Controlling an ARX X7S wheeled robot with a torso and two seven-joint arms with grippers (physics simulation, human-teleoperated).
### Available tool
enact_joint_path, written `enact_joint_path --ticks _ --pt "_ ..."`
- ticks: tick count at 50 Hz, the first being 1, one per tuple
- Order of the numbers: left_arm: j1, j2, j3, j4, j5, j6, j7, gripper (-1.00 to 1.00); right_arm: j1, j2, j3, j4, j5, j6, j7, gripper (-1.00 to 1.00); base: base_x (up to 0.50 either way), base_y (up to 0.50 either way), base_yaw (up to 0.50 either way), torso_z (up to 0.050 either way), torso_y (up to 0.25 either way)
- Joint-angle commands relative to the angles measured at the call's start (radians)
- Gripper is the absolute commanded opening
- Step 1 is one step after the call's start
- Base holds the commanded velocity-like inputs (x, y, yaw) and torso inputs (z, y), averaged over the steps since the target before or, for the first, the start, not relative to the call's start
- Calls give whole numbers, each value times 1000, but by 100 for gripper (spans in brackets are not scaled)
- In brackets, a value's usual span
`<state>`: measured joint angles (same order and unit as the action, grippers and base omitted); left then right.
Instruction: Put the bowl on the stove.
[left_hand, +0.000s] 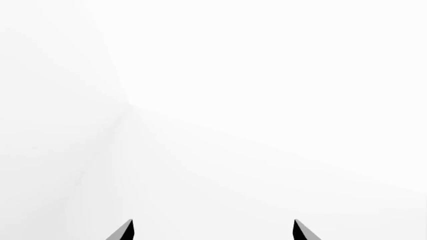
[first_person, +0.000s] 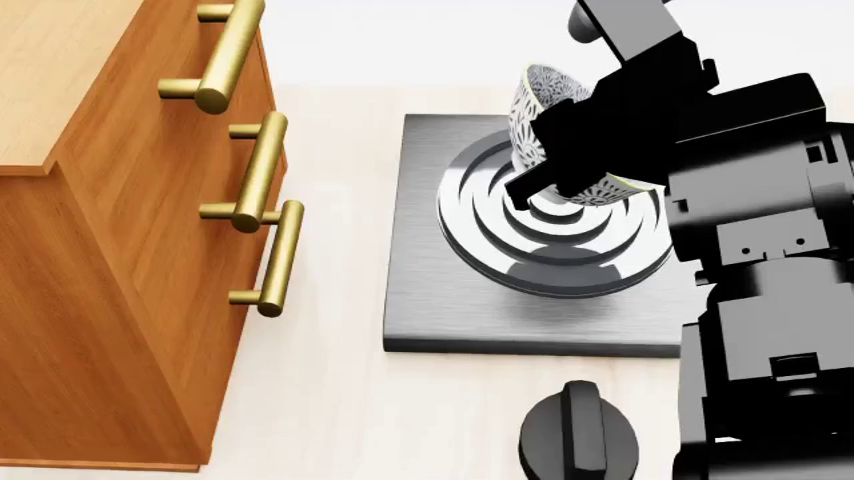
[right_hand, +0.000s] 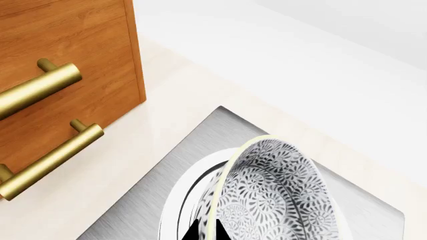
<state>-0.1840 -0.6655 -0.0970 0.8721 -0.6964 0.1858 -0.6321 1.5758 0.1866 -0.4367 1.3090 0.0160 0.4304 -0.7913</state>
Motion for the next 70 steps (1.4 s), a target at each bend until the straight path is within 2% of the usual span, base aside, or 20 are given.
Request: enact_joint_path --ticks 1,44,52,70 --pt "1 19 -16 0 24 1 22 100 7 -20 35 0 -11 -6 -17 -100 0 0 0 0 0" --pt "3 6 -13 1 48 -6 17 100 7 -20 35 0 -11 -6 -17 -100 0 0 0 0 0" --pt "6 4 -17 3 45 3 21 100 7 -20 35 0 -11 -6 -17 -100 0 0 0 0 -231" --pt "6 6 -10 1 48 5 20 100 7 -20 35 0 -11 -6 -17 -100 0 0 0 0 0"
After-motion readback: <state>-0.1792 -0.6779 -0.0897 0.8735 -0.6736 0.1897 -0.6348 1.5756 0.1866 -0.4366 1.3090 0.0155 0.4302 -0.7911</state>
